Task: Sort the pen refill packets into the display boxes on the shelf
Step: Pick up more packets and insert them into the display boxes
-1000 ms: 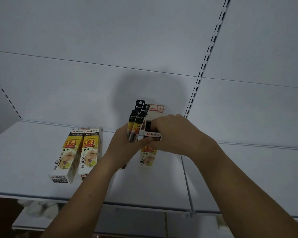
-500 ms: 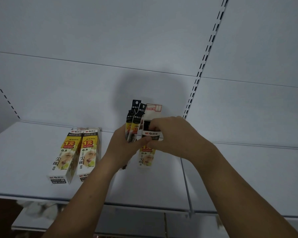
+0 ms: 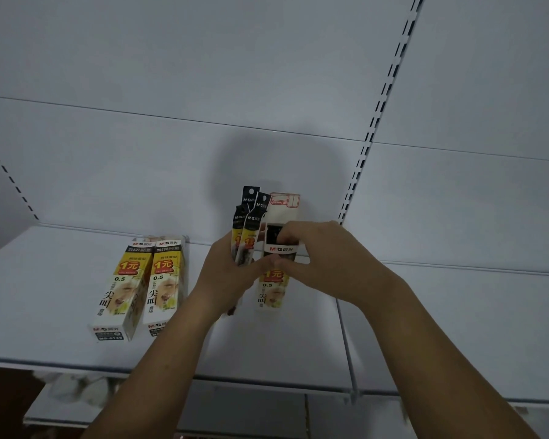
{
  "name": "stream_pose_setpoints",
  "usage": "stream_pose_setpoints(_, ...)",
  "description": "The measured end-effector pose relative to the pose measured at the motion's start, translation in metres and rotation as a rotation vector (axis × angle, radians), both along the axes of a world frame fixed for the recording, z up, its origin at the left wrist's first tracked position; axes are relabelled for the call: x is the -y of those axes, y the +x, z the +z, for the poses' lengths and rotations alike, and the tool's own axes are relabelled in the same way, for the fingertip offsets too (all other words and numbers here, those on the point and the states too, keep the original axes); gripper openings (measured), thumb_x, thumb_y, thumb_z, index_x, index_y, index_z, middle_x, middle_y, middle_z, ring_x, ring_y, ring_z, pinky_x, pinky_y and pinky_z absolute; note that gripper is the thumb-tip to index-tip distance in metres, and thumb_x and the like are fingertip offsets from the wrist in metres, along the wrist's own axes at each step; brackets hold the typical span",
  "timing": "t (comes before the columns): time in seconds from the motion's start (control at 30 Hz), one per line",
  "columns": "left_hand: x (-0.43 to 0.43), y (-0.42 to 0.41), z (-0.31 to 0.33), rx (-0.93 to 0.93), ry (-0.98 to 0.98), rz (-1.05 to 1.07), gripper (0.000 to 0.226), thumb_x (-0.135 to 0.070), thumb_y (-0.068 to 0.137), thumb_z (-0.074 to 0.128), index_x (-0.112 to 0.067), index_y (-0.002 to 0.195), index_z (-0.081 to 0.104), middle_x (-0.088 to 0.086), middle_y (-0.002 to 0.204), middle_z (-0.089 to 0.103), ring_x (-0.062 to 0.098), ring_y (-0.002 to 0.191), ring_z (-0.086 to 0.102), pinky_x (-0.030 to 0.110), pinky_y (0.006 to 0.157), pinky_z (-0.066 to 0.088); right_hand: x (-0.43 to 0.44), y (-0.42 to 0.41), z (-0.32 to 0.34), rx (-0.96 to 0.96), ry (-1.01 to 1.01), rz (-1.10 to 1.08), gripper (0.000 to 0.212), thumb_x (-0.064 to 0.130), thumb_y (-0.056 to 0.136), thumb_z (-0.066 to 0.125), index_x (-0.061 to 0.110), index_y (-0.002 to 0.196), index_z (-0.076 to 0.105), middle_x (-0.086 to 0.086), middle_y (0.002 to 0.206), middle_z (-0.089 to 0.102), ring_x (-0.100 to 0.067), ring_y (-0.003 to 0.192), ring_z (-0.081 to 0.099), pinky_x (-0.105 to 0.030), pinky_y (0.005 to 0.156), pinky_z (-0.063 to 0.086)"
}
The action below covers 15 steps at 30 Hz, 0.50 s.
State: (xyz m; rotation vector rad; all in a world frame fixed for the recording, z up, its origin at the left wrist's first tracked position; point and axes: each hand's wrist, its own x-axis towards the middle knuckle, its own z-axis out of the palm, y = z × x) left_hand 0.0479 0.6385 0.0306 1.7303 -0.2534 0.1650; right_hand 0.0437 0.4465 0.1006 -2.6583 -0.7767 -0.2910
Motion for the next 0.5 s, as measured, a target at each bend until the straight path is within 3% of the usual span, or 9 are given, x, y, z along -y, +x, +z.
stream_pose_setpoints(0.1,0.000,-0.001,0.001,0.017,0.013,-0.006,0.035,-0.014,0.091,0.080,-0.015,0.124,0.070,-0.027,0.071,0.068,-0.007,0.064,0.064,0.009,0.057,0.048,0.003,0.003,0.001,-0.053,0.037,0.037,0.033,0.050,0.091,0.074,0.030,0.116,0.066,0.017,0.107,0.068,-0.004,0.093,0.063,-0.031,0.085,0.053)
stream_pose_setpoints(0.27,-0.002,-0.004,0.001,0.018,-0.048,-0.008,0.038,-0.016,0.090,0.080,-0.014,0.126,0.069,-0.023,0.079,0.073,-0.004,0.066,0.066,0.010,0.057,0.049,0.016,0.000,-0.012,0.009,0.471,-0.063,0.042,0.036,0.087,0.082,0.033,0.124,0.063,0.015,0.119,0.058,-0.006,0.097,0.060,-0.015,0.078,0.049)
stream_pose_setpoints(0.33,-0.003,-0.005,0.000,0.012,-0.082,-0.013,0.041,-0.014,0.090,0.079,-0.015,0.129,0.069,-0.022,0.079,0.073,0.006,0.076,0.073,0.011,0.059,0.051,0.019,-0.003,-0.026,-0.113,0.626,-0.120,0.060,0.037,0.083,0.086,0.034,0.134,0.056,0.018,0.128,0.058,-0.004,0.107,0.060,-0.016,0.082,0.051)
stream_pose_setpoints(0.4,-0.003,-0.006,-0.001,0.003,-0.112,-0.022,0.042,-0.014,0.091,0.078,-0.022,0.131,0.068,-0.020,0.081,0.074,0.013,0.099,0.066,0.011,0.062,0.053,0.015,-0.006,-0.046,-0.273,0.667,-0.144,0.071,0.039,0.079,0.089,0.038,0.139,0.051,0.022,0.130,0.059,0.001,0.114,0.060,-0.022,0.088,0.054)
stream_pose_setpoints(0.47,-0.003,-0.007,-0.003,-0.015,-0.138,-0.016,0.040,-0.015,0.092,0.077,-0.033,0.126,0.067,-0.017,0.083,0.075,0.015,0.096,0.068,0.012,0.062,0.053,0.007,-0.007,-0.066,-0.344,0.675,-0.137,0.070,0.037,0.080,0.088,0.038,0.139,0.050,0.022,0.129,0.064,0.003,0.119,0.060,-0.033,0.096,0.055)
stream_pose_setpoints(0.5,-0.003,-0.007,-0.003,-0.021,-0.144,-0.007,0.039,-0.016,0.092,0.077,-0.038,0.123,0.067,-0.014,0.085,0.075,0.017,0.081,0.071,0.013,0.060,0.052,0.003,-0.006,-0.072,-0.359,0.710,-0.128,0.066,0.035,0.083,0.087,0.037,0.139,0.051,0.021,0.129,0.066,0.001,0.120,0.061,-0.037,0.099,0.055)
